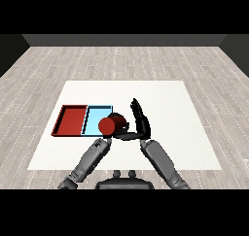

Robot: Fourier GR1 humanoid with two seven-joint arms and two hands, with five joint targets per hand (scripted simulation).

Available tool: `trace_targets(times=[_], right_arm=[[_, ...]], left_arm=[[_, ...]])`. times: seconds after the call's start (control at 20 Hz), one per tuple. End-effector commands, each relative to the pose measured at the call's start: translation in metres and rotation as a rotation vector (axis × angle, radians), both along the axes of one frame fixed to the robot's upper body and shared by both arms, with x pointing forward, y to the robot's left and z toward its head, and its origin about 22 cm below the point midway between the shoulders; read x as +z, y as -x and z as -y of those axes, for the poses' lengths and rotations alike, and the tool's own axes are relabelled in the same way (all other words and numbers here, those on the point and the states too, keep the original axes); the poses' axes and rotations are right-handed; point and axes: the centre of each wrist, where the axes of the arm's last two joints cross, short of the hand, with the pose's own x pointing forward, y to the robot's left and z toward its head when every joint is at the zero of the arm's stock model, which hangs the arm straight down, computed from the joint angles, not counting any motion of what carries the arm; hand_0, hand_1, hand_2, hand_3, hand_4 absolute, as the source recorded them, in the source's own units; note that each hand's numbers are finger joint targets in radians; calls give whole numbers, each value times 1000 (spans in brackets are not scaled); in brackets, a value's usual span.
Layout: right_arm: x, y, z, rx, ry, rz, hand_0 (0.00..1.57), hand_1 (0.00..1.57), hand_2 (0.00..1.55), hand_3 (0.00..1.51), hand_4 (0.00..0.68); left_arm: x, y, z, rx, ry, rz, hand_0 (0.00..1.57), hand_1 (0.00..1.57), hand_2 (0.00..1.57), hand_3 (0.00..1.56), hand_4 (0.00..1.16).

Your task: Pick the red can and put it in the red box

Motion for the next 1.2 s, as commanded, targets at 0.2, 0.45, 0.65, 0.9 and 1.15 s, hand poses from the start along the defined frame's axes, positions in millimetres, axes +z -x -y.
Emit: trace_targets(times=[0.2, 0.45, 0.65, 0.9, 1.15], right_arm=[[8, 17, 66, -56, -64, 55, 0, 0, 0, 0, 0], [-7, 30, 105, -97, -59, 52, 0, 0, 0, 0, 0], [-3, 38, 121, -126, -45, 19, 0, 0, 0, 0, 0], [-19, 49, 147, -196, -36, -48, 0, 0, 0, 0, 0], [-27, 51, 143, -193, -61, -59, 0, 0, 0, 0, 0]], left_arm=[[8, -23, -35, 63, -35, 29, 1571, 1571, 1568, 1472, 1126], [18, -33, -87, 126, -54, 55, 1571, 1571, 1571, 1480, 1133], [41, -42, -123, 228, -98, 32, 1571, 1571, 1571, 1476, 1136], [60, -41, -159, 316, -242, 1, 1571, 1571, 1571, 1486, 1109], [20, -34, -215, 418, -428, -199, 1571, 1571, 1540, 1471, 1112]])
